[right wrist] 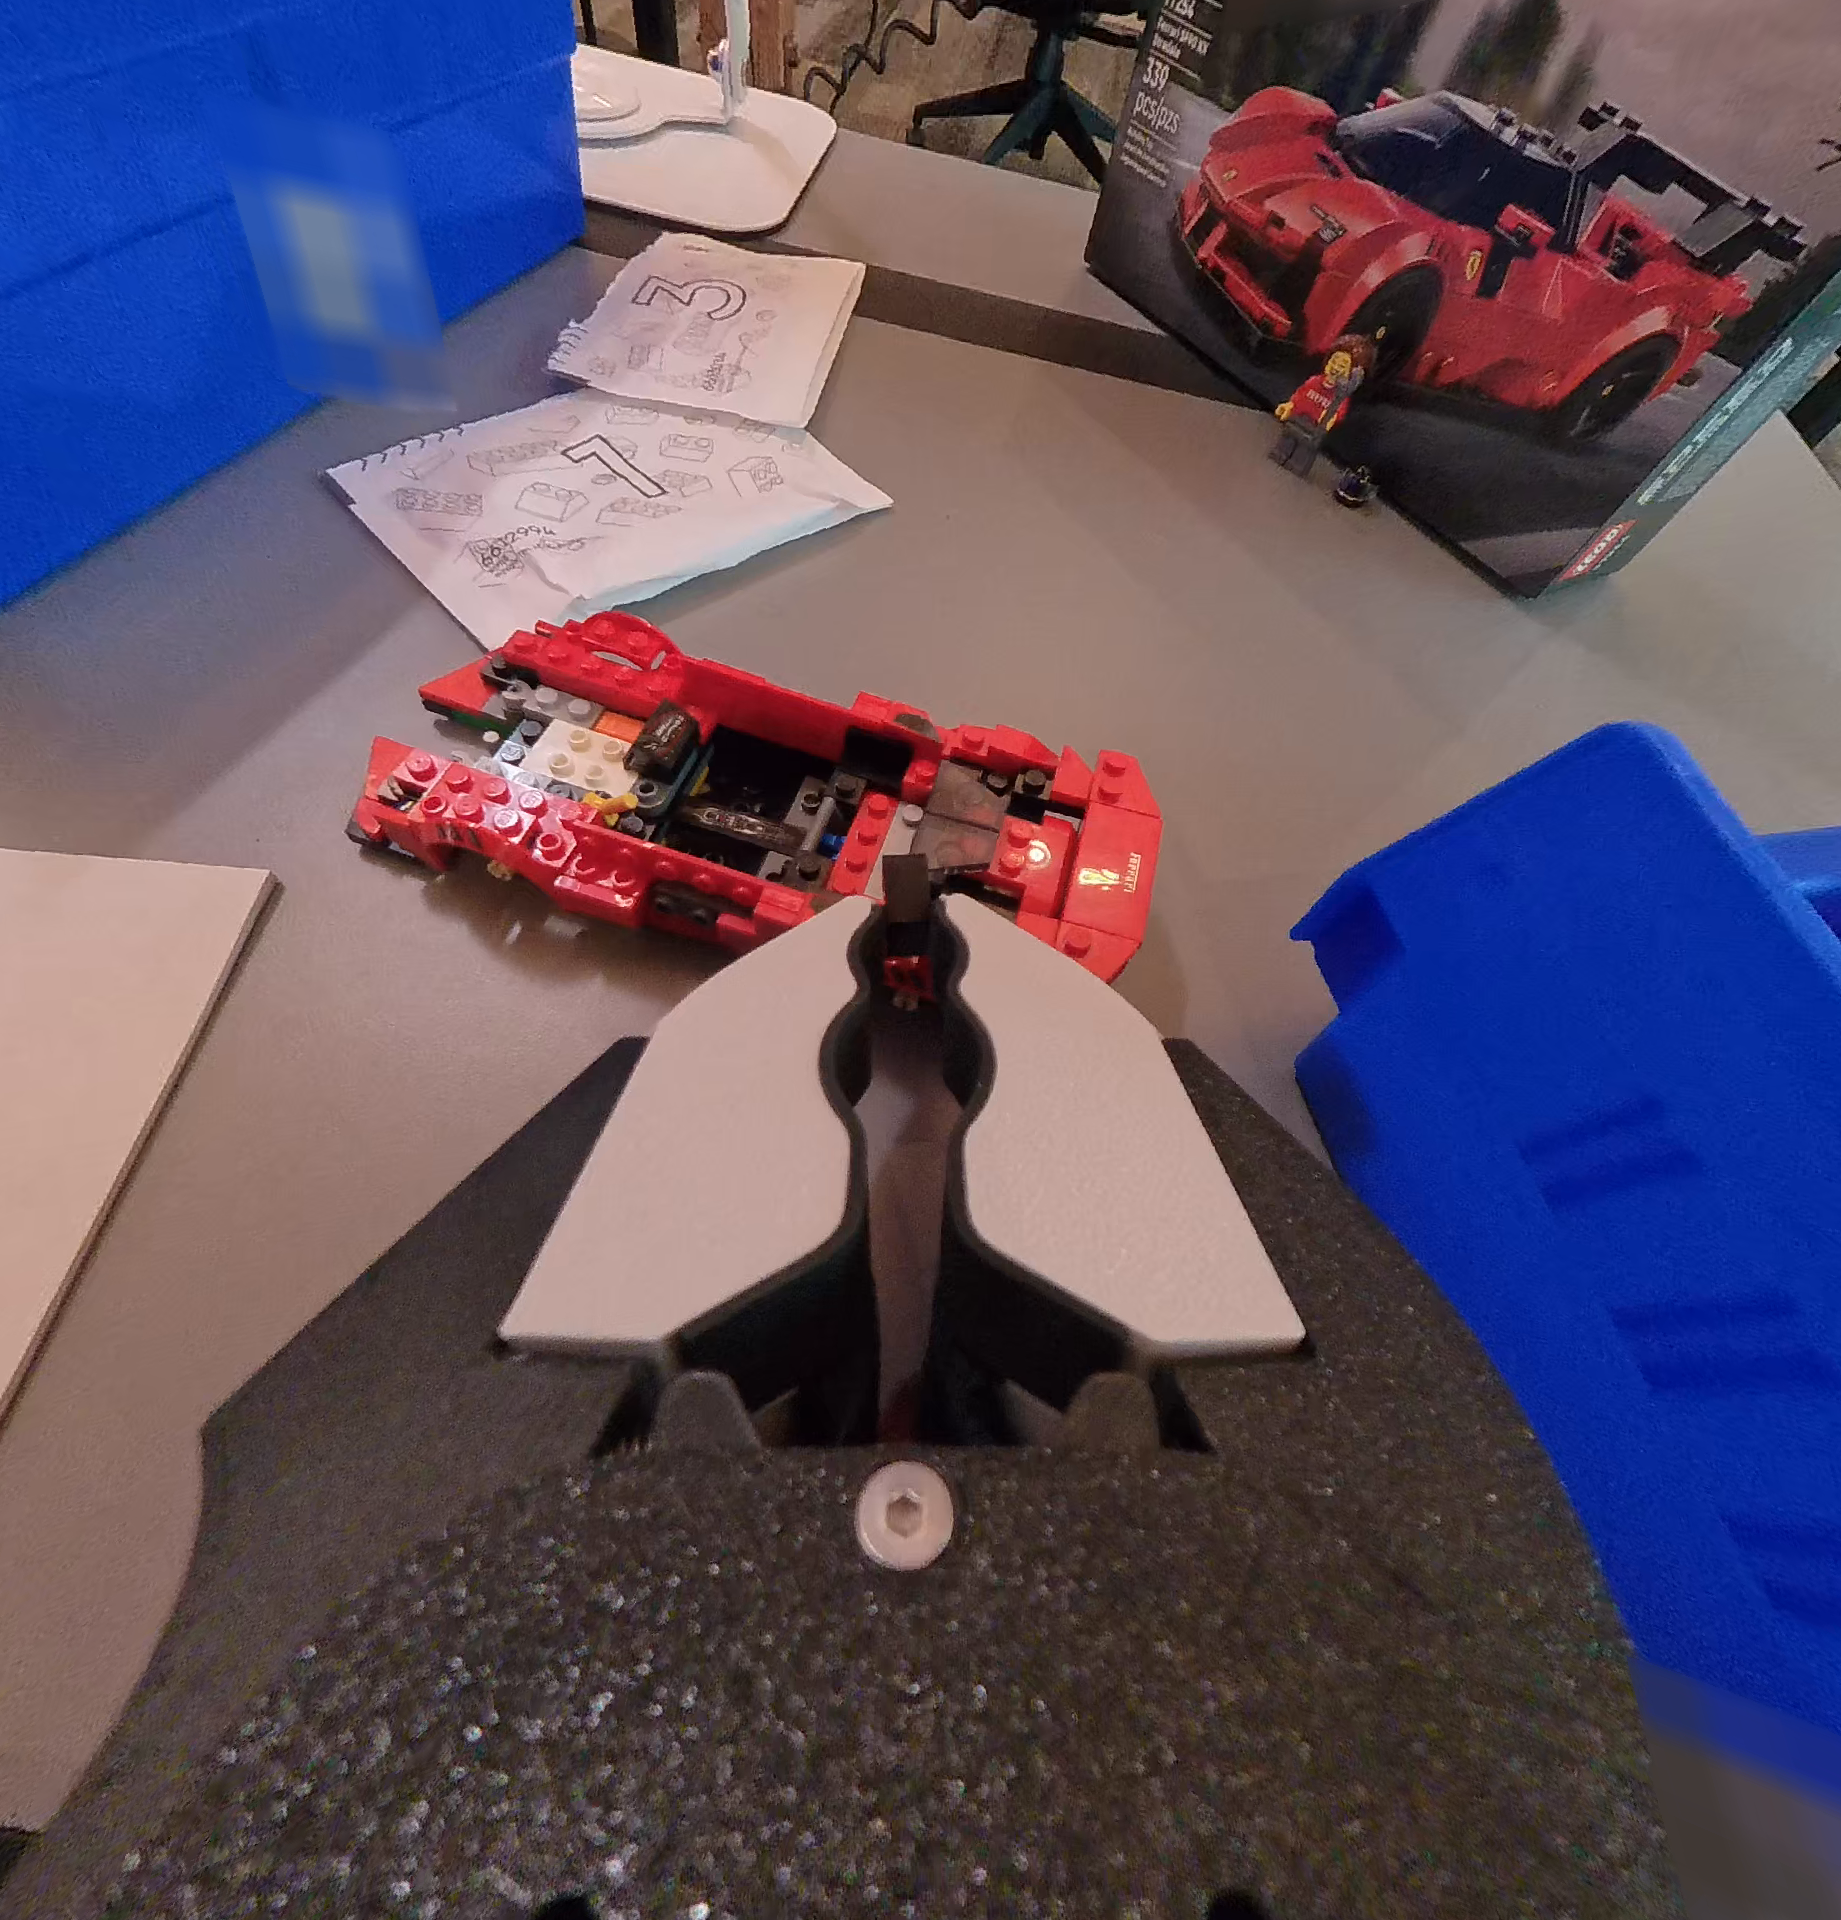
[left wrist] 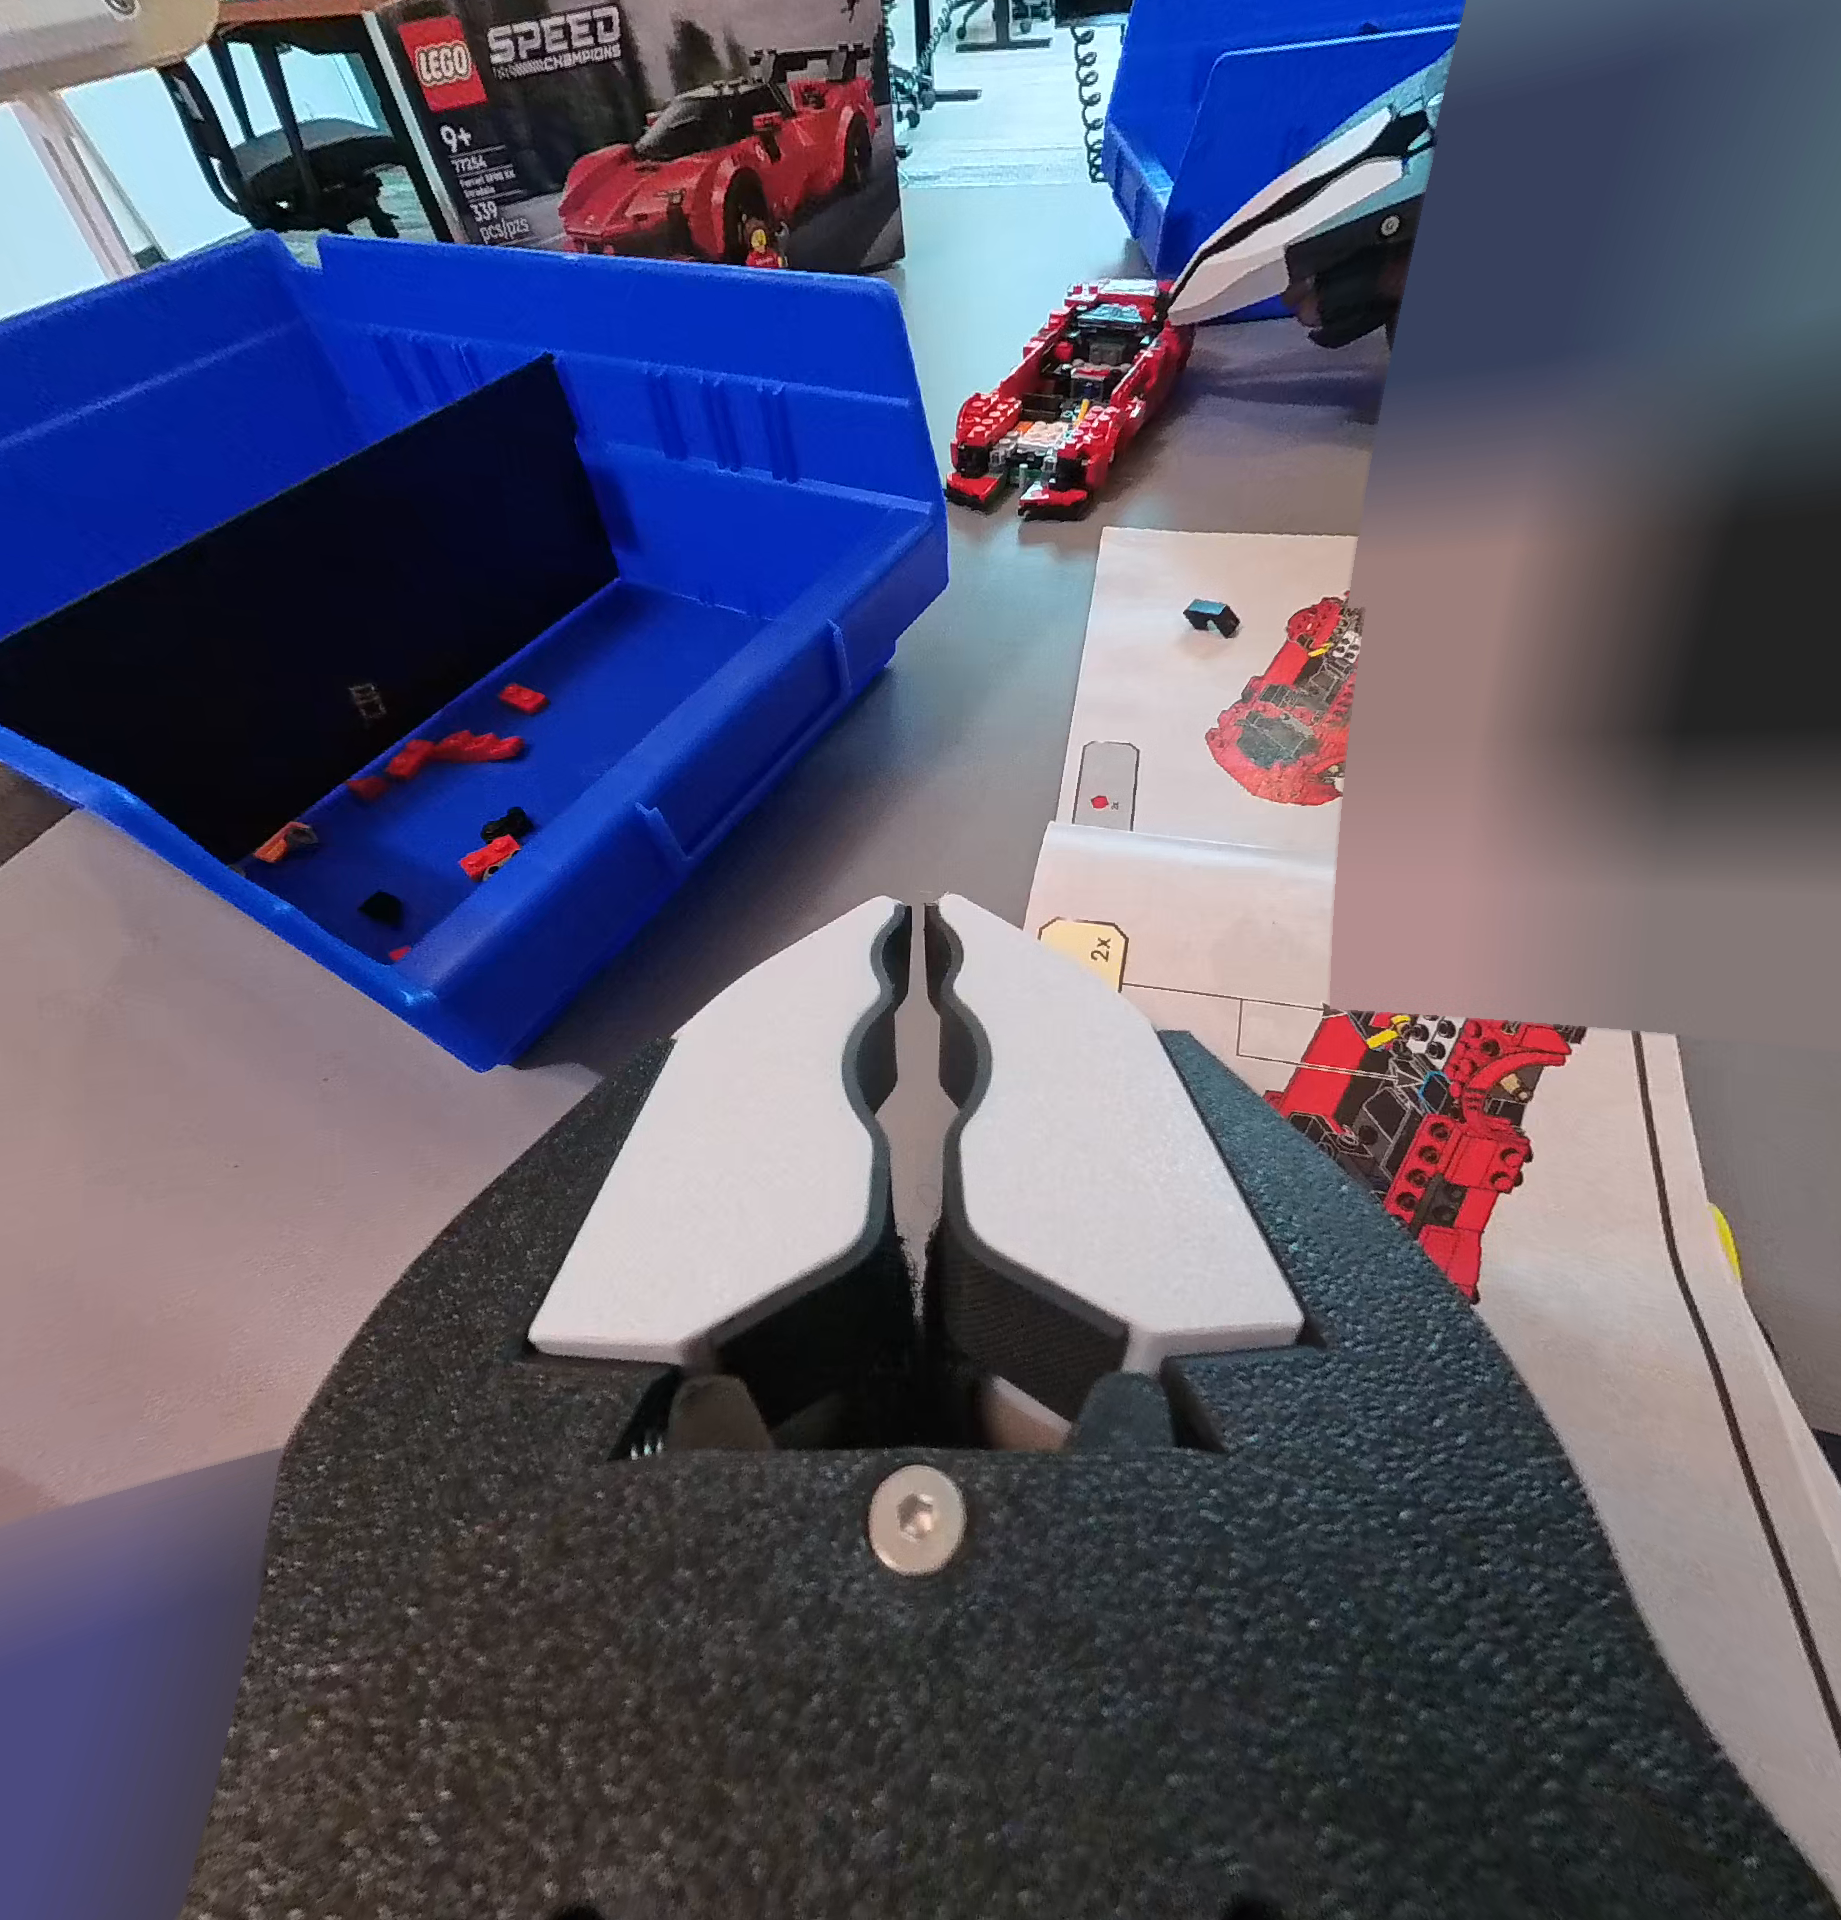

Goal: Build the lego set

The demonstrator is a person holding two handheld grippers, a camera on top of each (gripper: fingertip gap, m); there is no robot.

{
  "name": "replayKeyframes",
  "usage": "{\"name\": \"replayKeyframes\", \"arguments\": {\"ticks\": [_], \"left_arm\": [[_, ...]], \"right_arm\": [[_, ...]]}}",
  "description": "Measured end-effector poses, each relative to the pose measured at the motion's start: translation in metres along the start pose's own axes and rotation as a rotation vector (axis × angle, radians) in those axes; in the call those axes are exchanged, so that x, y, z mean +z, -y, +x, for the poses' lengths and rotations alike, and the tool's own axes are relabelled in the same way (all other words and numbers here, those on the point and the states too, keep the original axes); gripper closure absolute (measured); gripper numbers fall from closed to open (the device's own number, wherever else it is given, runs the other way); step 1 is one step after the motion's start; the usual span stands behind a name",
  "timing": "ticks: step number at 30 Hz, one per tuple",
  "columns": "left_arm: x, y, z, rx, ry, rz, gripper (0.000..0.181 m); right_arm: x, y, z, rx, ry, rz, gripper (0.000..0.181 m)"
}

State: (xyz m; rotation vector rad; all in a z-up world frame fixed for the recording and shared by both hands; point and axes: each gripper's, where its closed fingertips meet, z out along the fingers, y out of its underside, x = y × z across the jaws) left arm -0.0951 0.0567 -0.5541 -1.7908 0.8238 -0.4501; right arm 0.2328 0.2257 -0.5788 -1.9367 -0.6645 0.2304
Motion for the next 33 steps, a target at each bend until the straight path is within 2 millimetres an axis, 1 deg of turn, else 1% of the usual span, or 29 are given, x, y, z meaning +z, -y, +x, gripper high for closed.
{"name": "replayKeyframes", "arguments": {"ticks": [12,19,24,29,33], "left_arm": [[0.000,-0.001,0.000,0.001,0.000,-0.002,0.180],[0.001,-0.001,0.000,0.000,0.000,-0.005,0.180],[0.001,-0.002,-0.001,-0.002,0.006,-0.008,0.180],[0.001,-0.002,-0.002,-0.004,0.007,-0.005,0.180],[0.001,-0.001,-0.001,0.001,0.009,-0.004,0.180]], "right_arm": [[-0.001,0.001,0.001,0.005,0.000,0.008,0.173],[-0.009,0.004,0.010,0.056,-0.028,0.059,0.173],[-0.011,0.002,0.011,0.041,-0.045,0.040,0.173],[-0.018,0.001,0.020,0.053,-0.085,0.029,0.173],[-0.022,-0.006,0.024,0.079,-0.096,-0.010,0.173]]}}
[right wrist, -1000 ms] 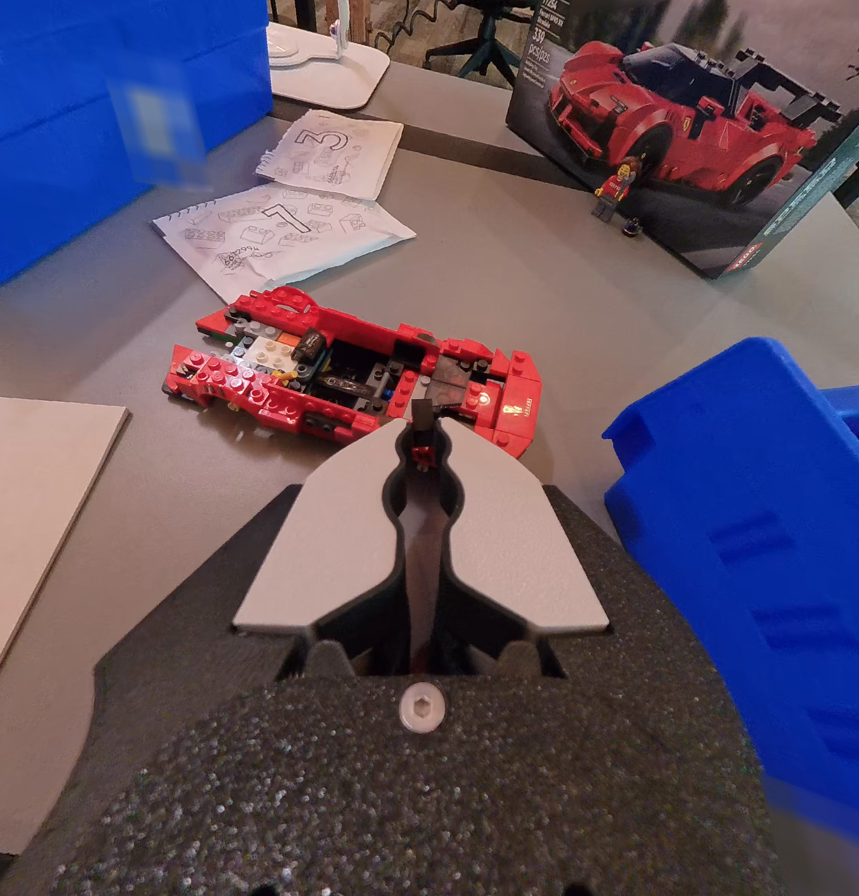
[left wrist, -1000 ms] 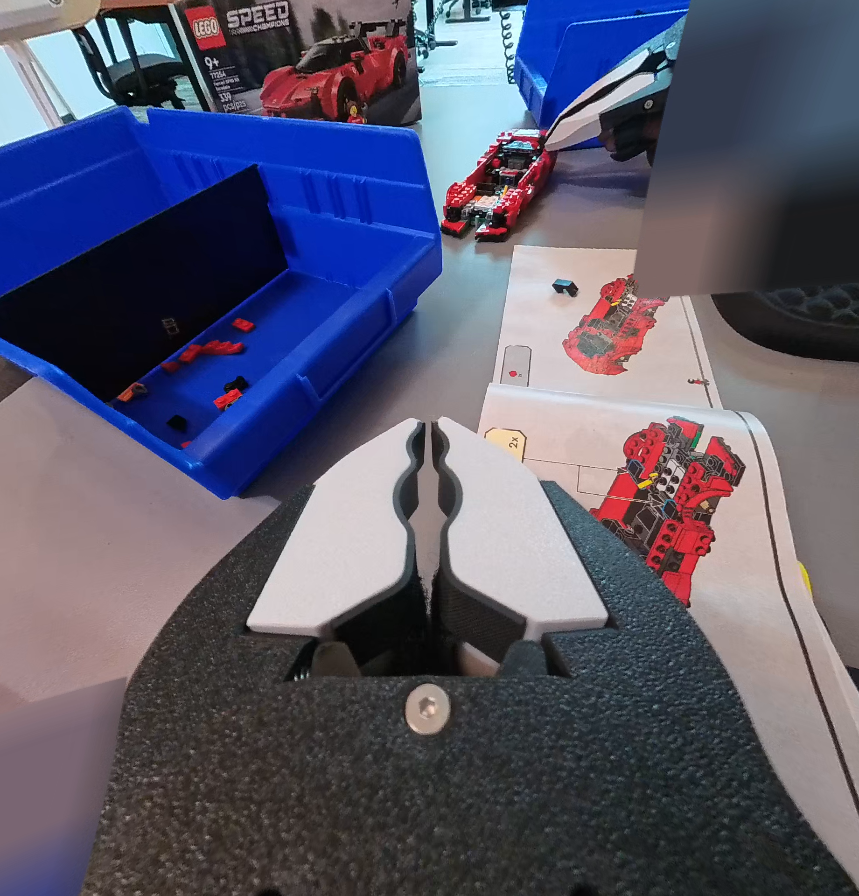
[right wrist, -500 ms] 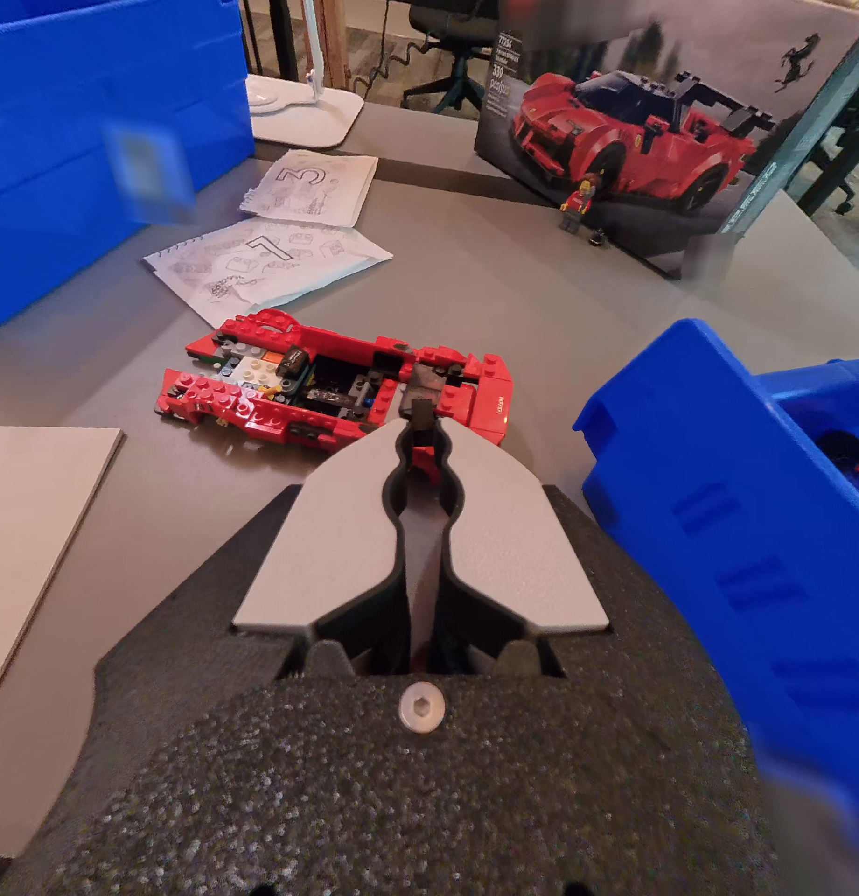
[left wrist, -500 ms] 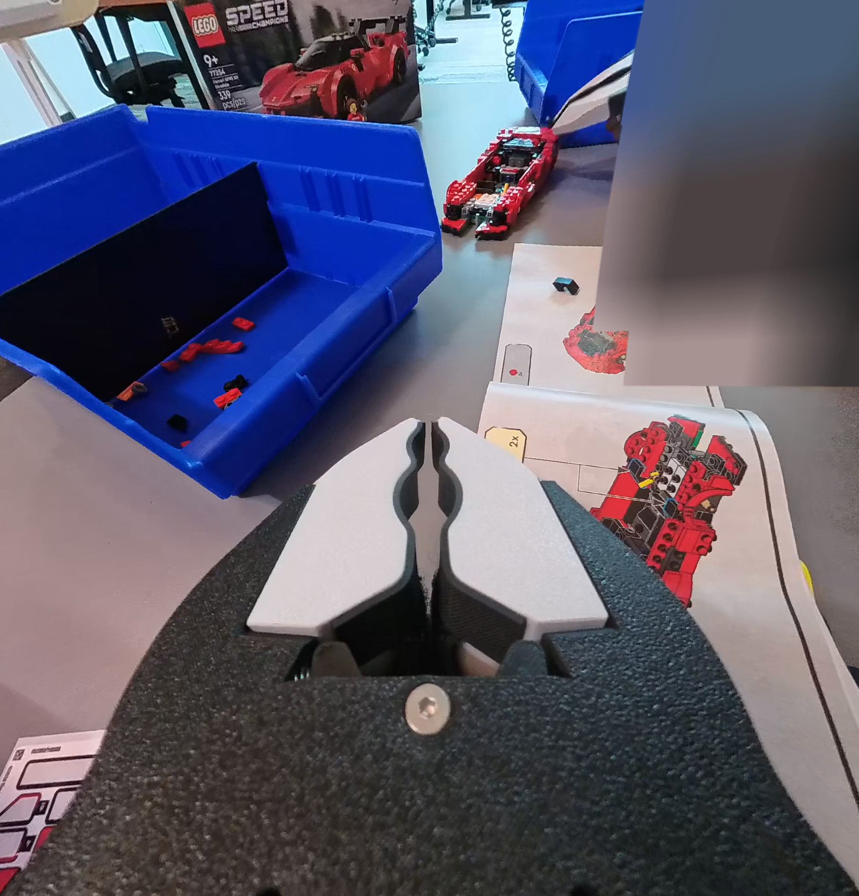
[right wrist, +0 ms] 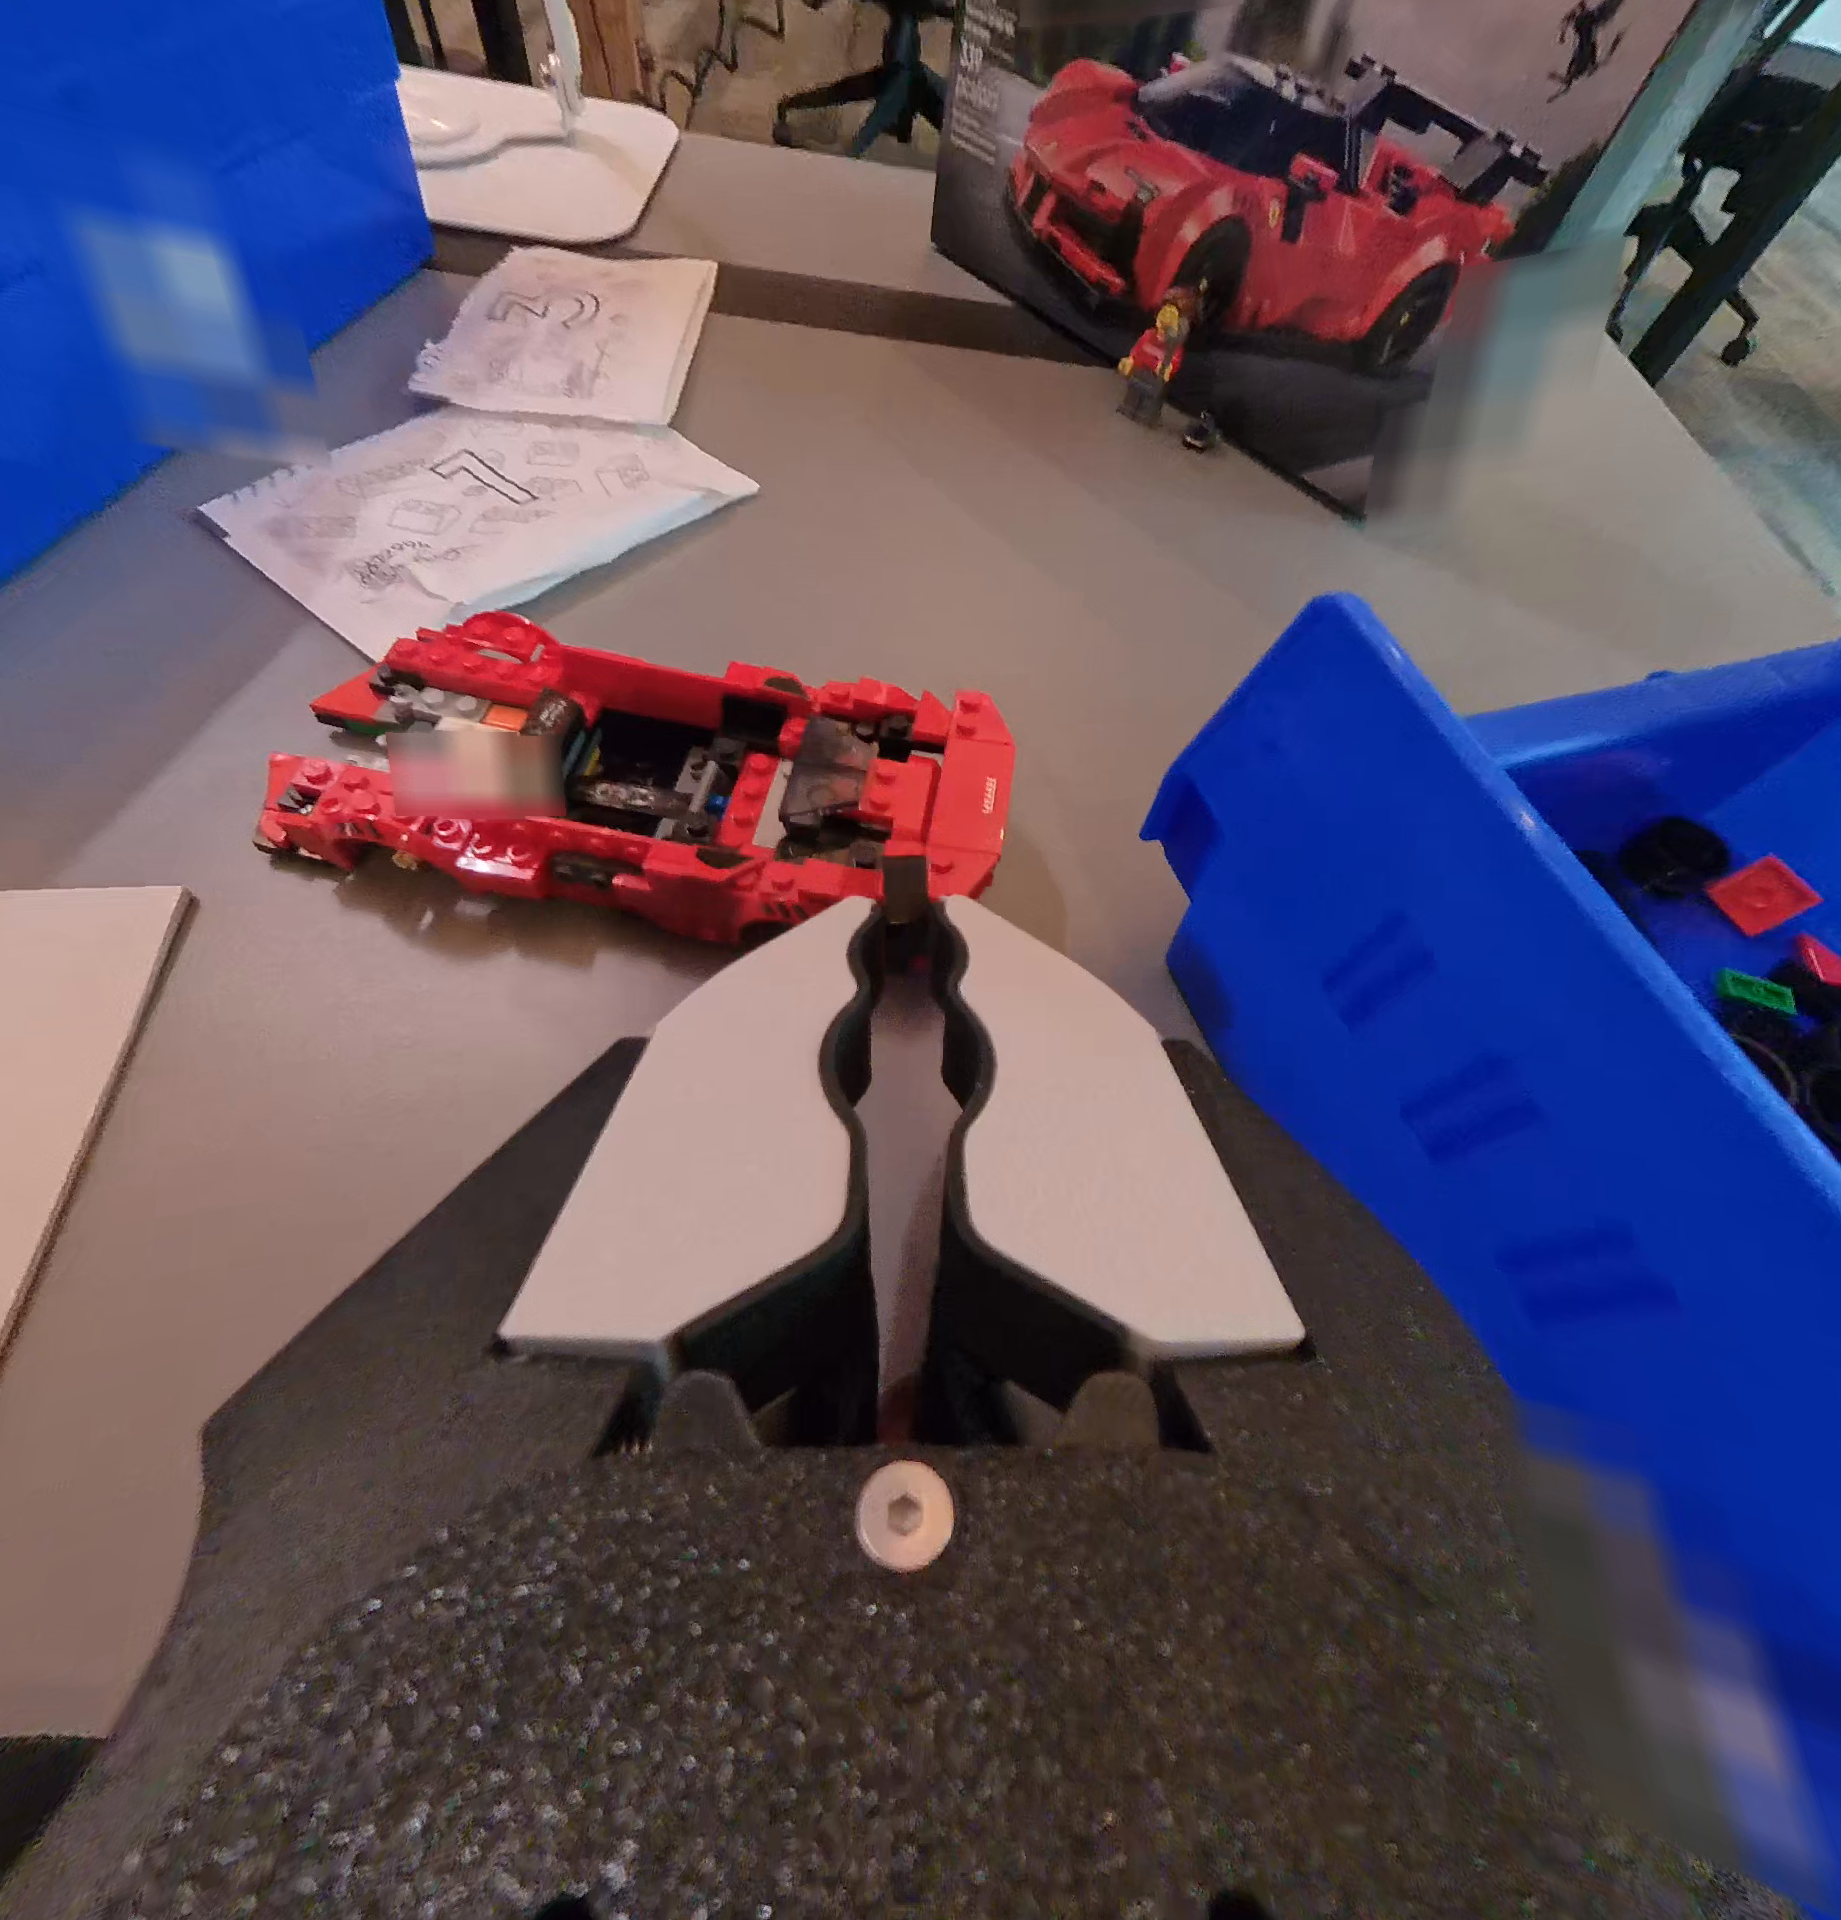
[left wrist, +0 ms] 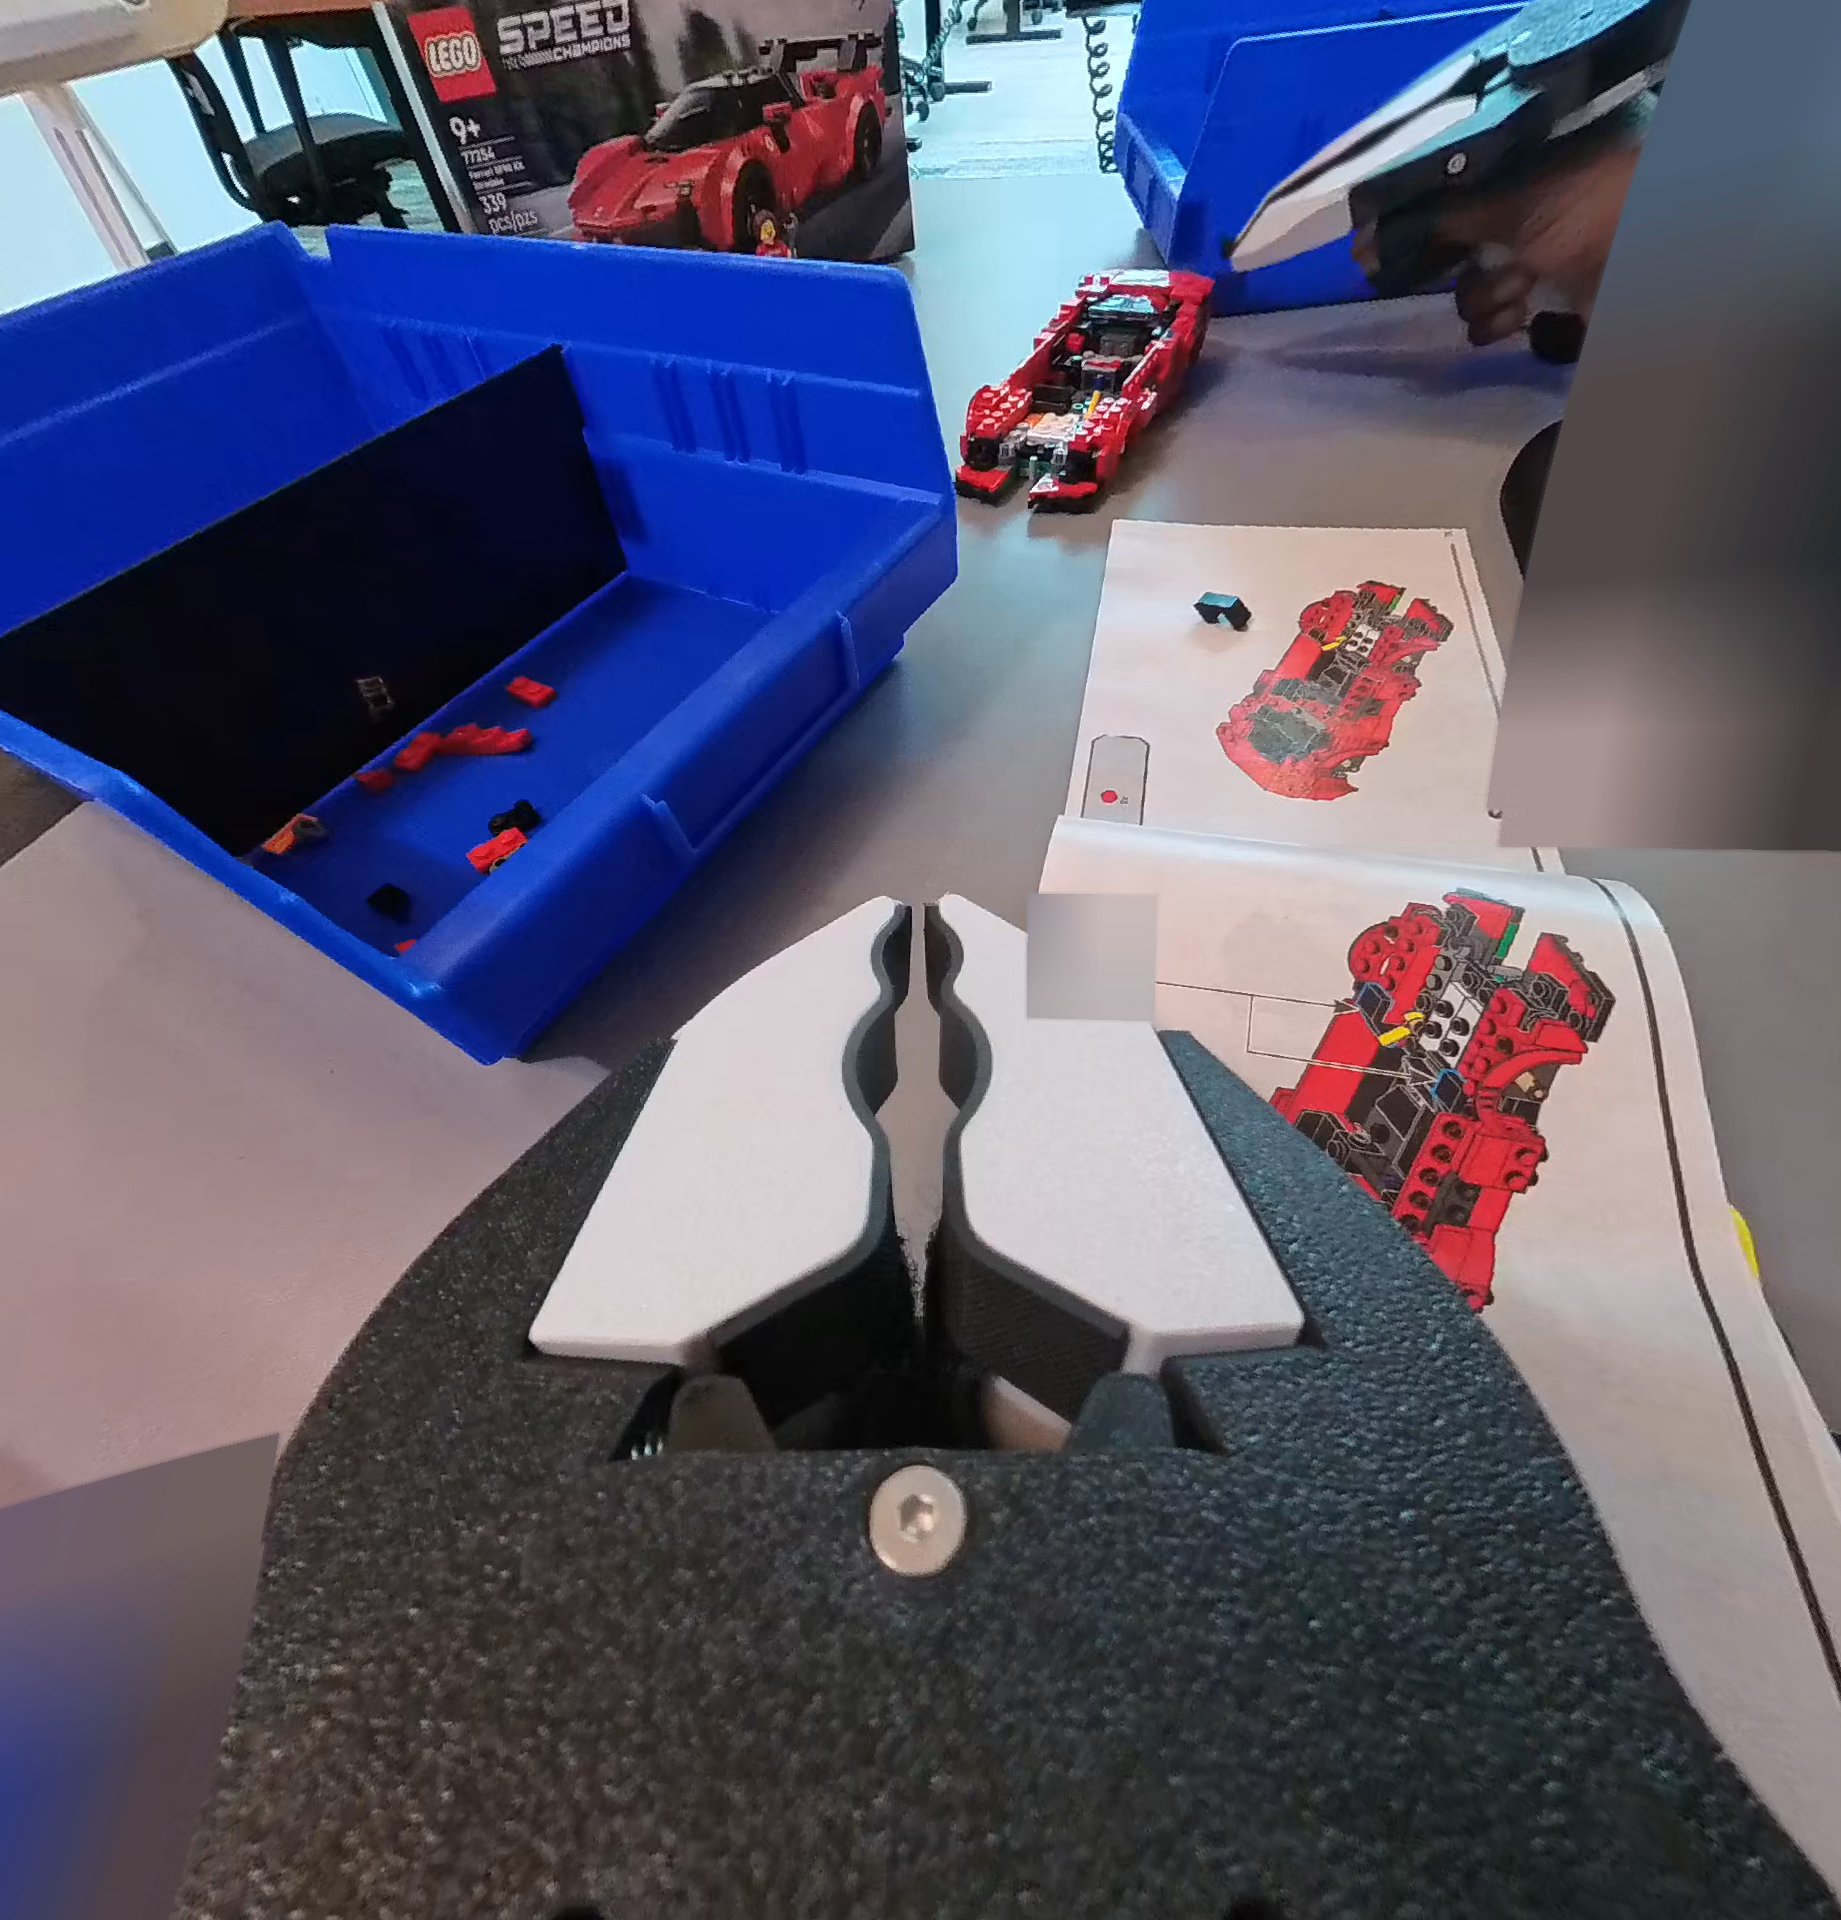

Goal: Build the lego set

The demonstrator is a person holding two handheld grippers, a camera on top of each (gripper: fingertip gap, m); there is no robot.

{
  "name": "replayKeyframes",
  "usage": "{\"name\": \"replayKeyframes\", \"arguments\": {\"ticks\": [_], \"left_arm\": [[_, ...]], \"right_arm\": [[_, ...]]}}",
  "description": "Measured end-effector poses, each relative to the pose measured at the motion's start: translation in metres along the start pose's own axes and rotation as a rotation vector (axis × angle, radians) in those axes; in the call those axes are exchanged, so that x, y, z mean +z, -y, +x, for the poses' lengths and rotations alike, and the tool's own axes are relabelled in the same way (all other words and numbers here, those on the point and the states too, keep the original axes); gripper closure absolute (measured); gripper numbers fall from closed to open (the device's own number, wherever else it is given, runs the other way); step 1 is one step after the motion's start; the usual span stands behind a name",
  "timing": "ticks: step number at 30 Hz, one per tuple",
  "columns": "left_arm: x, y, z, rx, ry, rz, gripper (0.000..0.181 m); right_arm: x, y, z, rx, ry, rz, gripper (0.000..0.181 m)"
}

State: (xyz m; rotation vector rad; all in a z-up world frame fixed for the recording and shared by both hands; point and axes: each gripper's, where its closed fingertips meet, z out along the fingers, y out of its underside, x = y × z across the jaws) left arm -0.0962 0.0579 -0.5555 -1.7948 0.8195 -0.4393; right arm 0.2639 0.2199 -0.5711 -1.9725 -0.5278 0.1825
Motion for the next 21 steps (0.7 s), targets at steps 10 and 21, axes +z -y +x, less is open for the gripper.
{"name": "replayKeyframes", "arguments": {"ticks": [10,21], "left_arm": [[-0.001,0.002,-0.001,0.004,0.008,0.009,0.179],[-0.004,0.006,-0.002,0.003,0.013,0.030,0.180]], "right_arm": [[0.005,-0.006,-0.010,-0.035,0.035,-0.013,0.173],[0.005,-0.006,-0.014,-0.052,0.061,-0.006,0.173]]}}
